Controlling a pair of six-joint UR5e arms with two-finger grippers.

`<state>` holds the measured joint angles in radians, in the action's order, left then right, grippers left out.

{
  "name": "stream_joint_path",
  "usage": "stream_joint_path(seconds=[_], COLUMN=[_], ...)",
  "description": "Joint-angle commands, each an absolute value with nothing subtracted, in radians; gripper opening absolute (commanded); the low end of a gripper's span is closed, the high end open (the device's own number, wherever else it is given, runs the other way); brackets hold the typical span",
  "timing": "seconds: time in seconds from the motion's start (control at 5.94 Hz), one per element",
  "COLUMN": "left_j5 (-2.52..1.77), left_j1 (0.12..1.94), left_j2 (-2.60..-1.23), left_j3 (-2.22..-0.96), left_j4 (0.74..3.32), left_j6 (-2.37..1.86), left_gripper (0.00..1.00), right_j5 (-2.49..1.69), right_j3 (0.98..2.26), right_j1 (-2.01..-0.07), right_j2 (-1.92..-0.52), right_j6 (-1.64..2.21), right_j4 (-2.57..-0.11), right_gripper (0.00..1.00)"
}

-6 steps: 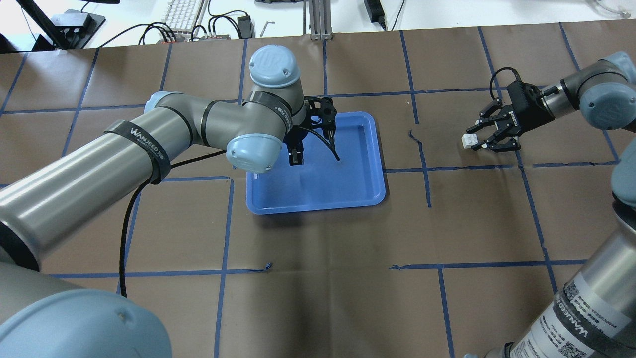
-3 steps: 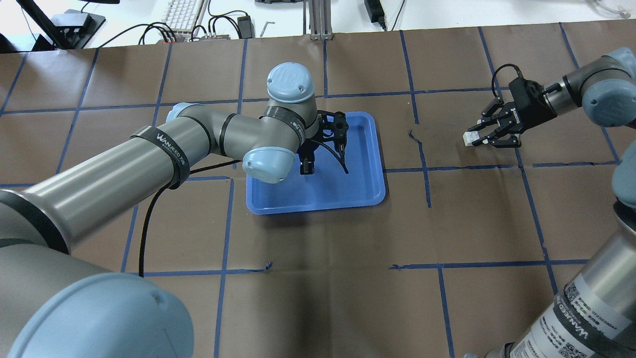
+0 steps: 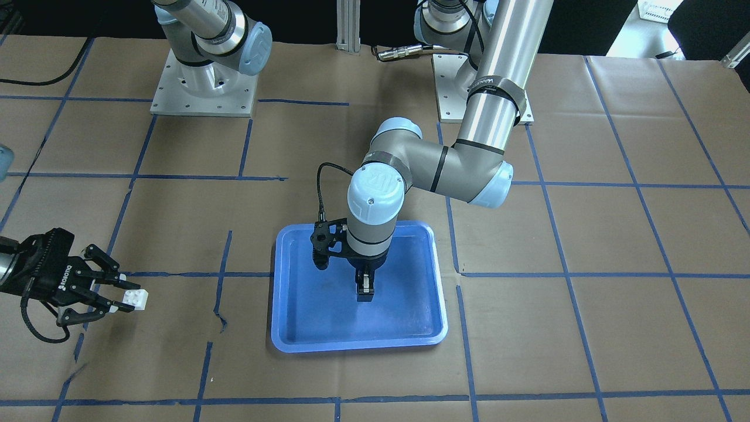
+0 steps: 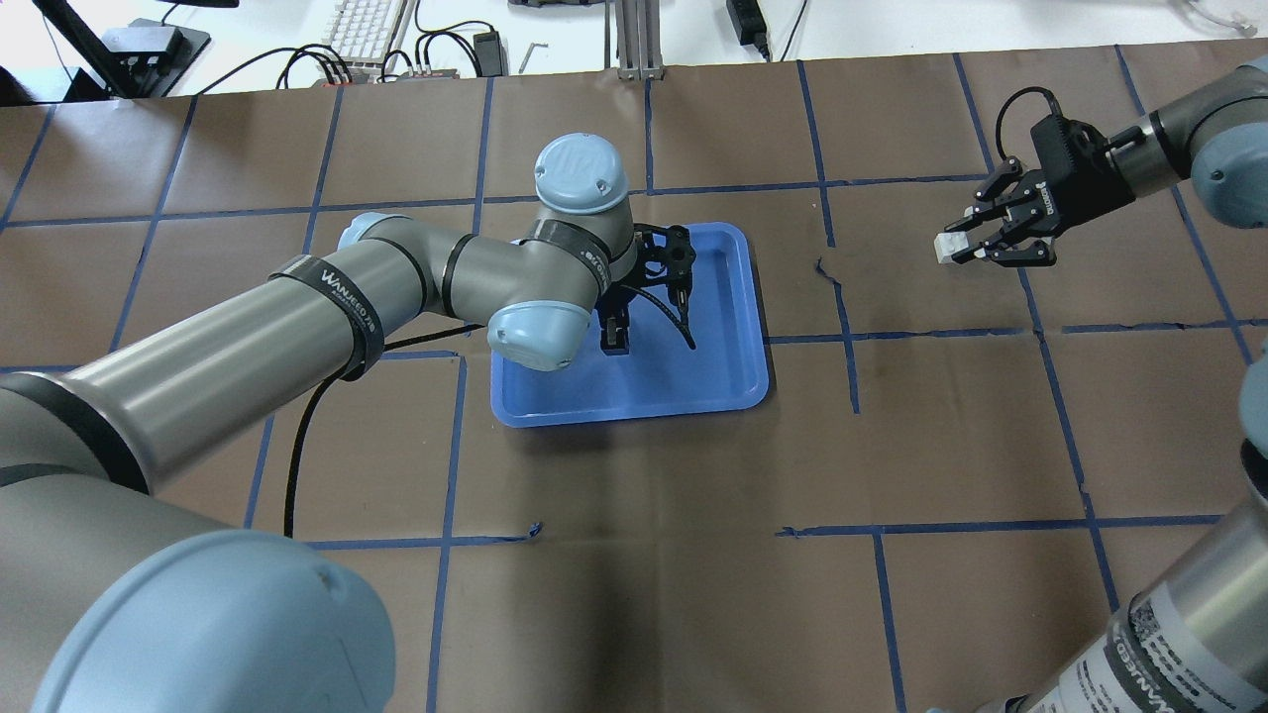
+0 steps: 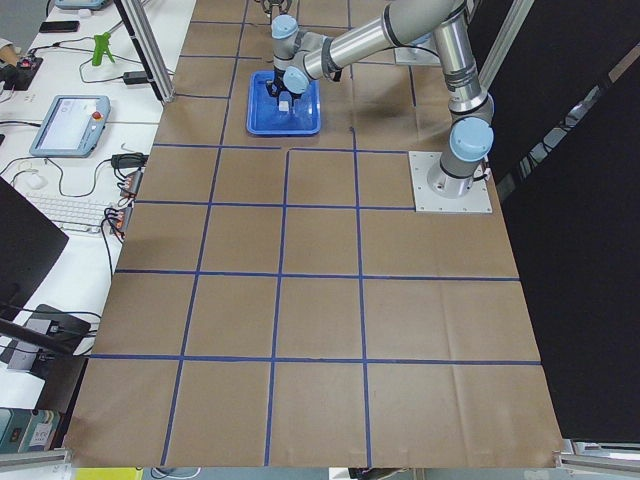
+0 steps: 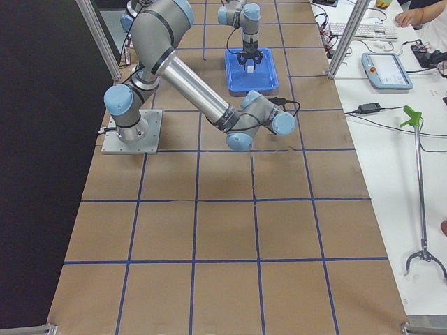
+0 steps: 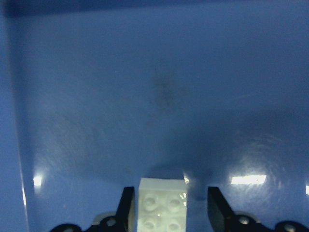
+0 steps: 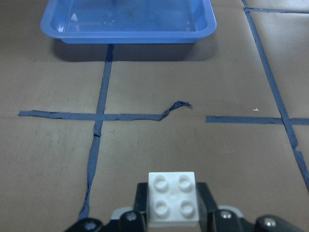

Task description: Assemble white blocks and place on blue tray

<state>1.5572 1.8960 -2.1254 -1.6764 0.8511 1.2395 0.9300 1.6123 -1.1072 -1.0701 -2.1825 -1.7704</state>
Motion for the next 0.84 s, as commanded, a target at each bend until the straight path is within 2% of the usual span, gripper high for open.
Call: stream_joint_path(seconds=[0.0, 0.34, 0.67], left_j5=[1.568, 1.569, 1.572], left_j1=[1.888, 1.849, 1.781], left_j2=[-2.045, -1.894, -1.711], left_j3=[-1.623, -1.568, -1.574], left_j4=[1.008, 1.273, 1.435], left_j6=[1.235, 1.169, 0.957], left_gripper=[0.99, 0.99, 0.99], right_j5=[0.919, 0.876, 0.830], right_j3=[1.678, 1.759, 1.802], right_j1=[-1.146, -1.222, -1.343], right_j2=[-1.133, -1.184, -1.186], right_j6=[-2.136, -2.113, -1.954], right_j4=[-1.763, -1.779, -1.946], right_gripper=[0.27, 0.27, 0.27])
